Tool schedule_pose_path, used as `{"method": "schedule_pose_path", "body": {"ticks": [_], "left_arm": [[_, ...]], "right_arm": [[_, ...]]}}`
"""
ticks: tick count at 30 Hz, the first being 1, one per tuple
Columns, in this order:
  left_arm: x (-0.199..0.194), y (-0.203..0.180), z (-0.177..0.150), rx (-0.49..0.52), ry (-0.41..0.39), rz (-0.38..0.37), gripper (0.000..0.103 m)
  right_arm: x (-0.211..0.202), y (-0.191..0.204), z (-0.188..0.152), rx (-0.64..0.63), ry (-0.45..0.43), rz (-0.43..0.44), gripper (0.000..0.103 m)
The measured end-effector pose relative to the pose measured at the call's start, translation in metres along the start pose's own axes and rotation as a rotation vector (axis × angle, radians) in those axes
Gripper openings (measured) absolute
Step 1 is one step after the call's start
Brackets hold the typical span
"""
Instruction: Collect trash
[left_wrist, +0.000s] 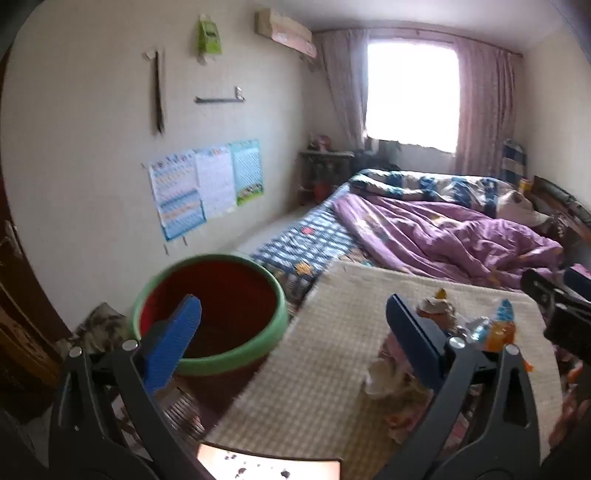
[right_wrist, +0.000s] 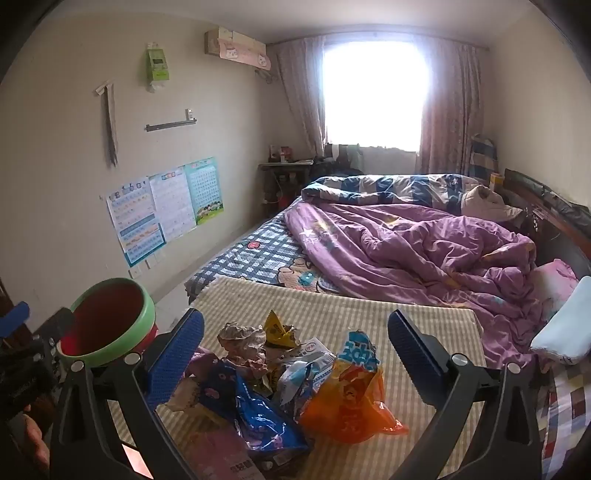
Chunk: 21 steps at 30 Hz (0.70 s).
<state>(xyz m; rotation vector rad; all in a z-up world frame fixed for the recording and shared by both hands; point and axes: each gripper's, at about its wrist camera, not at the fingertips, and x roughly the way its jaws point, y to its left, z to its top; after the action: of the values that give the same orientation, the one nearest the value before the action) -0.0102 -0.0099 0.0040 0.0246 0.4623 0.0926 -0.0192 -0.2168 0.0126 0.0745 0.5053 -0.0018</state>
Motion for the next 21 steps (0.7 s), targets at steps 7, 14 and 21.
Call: {"method": "schedule_pose_path", "body": {"ticks": [7, 14, 21], "left_arm": [[0.010, 0.019, 0.008, -0.056, 0.068, -0.016, 0.098], [0.014, 0.016, 0.009, -0.045, 0.125, -0.078, 0.098], [0.019, 0.009, 0.007, -0.042, 0.150, -0.108, 0.098]], "right_arm": [[0.001, -0.005, -0.001, 0.012, 0.007, 0.001, 0.096], [0.006, -0.004, -0.002, 0.011, 0.024, 0.013, 0.096], [0.008, -0.006, -0.003, 0.018, 0.027, 0.006, 0.096]]}}
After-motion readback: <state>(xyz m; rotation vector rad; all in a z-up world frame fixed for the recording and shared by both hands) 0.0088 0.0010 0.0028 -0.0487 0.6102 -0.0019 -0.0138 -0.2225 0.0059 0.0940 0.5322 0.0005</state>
